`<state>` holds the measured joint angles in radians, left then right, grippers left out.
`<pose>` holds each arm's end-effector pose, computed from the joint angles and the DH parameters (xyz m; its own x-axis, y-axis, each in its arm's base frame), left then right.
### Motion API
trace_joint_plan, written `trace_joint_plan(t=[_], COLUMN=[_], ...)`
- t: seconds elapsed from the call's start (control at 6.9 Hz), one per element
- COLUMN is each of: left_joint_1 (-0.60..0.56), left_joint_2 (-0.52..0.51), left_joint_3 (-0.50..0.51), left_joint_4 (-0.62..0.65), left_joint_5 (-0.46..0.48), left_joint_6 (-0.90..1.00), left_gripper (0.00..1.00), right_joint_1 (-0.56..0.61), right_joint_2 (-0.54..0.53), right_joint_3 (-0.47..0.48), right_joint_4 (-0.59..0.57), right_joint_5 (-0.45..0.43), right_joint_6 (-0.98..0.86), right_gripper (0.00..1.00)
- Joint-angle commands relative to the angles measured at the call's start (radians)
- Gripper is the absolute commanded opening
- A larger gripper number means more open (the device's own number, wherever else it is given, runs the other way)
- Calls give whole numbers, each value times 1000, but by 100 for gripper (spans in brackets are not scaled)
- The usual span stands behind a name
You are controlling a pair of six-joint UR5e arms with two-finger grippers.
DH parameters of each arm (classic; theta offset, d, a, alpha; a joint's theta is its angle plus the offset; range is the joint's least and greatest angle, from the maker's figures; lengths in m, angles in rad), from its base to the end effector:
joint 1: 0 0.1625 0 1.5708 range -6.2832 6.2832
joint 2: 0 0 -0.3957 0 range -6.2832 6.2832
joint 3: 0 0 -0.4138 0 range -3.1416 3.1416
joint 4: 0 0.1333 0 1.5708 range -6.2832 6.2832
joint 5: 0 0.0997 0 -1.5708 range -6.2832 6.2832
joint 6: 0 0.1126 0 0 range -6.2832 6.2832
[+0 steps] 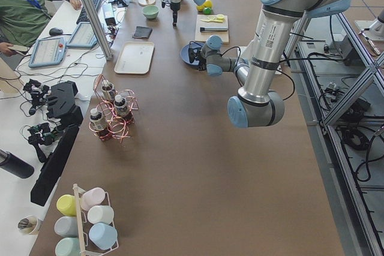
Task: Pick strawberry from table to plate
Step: 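Grasp the red strawberry with the right gripper while the left releases the plate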
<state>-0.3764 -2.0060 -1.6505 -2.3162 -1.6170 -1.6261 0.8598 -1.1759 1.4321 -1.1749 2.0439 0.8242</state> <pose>0.5709 -0.3634 0.2570 0.2657 -0.1644 -0.9499 0.3415 0.9375 -0.0667 -0.3899 -0.5783 0.4420 0.7162 -0.0948 0.6914 -0.0104 0.9892 0.1463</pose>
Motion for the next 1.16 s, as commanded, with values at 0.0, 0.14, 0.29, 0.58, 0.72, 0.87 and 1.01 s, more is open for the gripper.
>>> trace_joint_plan(t=[0.0,0.14,0.29,0.58,0.72,0.87,1.01], left_joint_1=[-4,-6,-10,-39,-74,-138,-221], left_joint_2=[-2,-2,-2,0,1,1,27], left_joint_3=[-6,-6,-8,-9,-15,-26,-32], left_joint_4=[0,0,0,3,14,77,96], left_joint_5=[-1,-3,-4,-10,-11,-58,-131], left_joint_6=[0,0,2,53,174,295,369], left_gripper=[97,98,98,98,98,98,98], right_joint_1=[4,5,5,7,18,36,56], right_joint_2=[4,-2,-2,1,1,-1,-4], right_joint_3=[-10,-6,1,4,22,54,82], right_joint_4=[1,3,3,3,1,-11,-14], right_joint_5=[1,1,5,2,12,25,69], right_joint_6=[0,0,0,-10,-13,-11,-5], right_gripper=[86,69,38,0,0,0,0])
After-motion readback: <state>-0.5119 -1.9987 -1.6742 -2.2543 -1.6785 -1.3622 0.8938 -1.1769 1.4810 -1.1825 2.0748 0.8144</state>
